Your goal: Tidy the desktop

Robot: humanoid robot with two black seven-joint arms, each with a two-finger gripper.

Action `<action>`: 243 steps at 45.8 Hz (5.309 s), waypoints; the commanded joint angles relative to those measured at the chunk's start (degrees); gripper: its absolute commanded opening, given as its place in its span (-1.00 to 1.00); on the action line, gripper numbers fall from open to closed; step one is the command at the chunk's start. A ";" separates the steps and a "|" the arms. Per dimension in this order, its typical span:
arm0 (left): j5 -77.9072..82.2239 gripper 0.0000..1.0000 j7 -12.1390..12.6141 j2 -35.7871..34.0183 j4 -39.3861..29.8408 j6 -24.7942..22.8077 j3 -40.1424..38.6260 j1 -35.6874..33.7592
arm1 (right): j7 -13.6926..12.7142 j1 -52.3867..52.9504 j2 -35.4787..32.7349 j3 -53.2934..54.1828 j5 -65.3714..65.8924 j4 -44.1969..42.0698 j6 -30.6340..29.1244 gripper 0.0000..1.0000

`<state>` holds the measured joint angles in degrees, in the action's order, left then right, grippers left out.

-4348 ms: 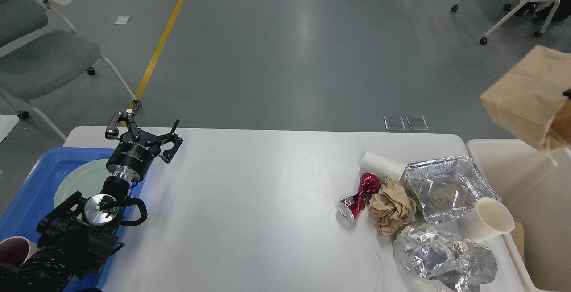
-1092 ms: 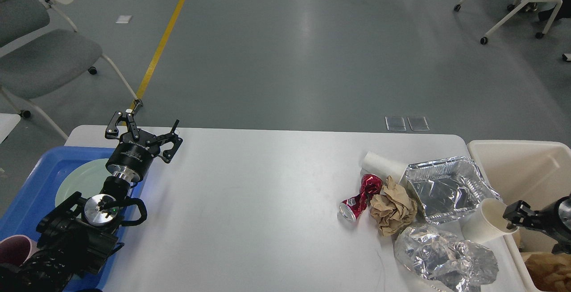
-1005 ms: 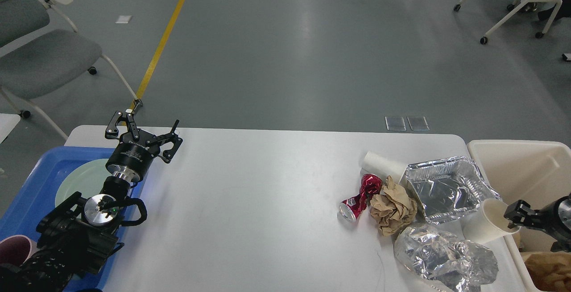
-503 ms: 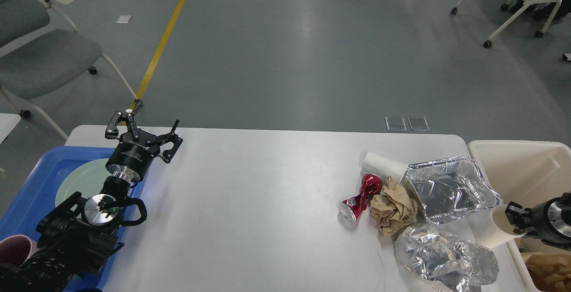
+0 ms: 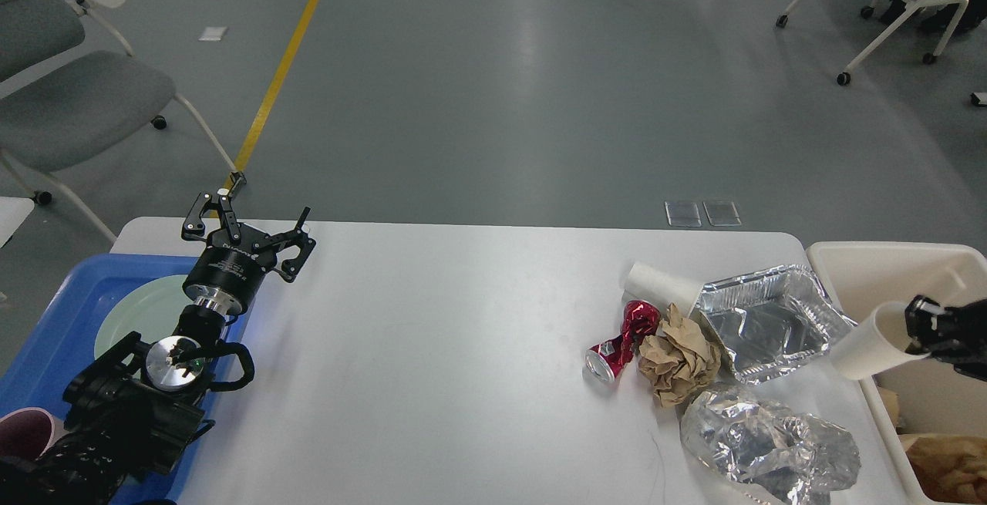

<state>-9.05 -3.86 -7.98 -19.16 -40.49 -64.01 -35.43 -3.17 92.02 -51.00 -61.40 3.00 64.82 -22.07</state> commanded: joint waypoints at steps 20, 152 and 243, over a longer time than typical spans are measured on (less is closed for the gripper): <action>0.00 0.93 0.00 -0.02 0.00 -0.03 -0.06 0.01 | -0.60 37.44 -13.67 9.09 0.07 -0.31 -28.20 -1.00; 0.00 0.93 0.00 -0.02 0.00 -0.03 0.02 -0.08 | -3.50 -1.92 12.68 -9.18 -0.54 11.03 -3.25 1.00; 0.00 0.93 0.00 0.07 0.00 -0.03 -0.06 0.01 | -3.77 17.74 -12.36 3.92 0.60 8.22 -9.04 -1.00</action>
<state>-9.05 -3.87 -7.97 -19.16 -40.51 -64.07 -35.43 -6.52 99.81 -62.24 -57.48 3.70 74.20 -25.50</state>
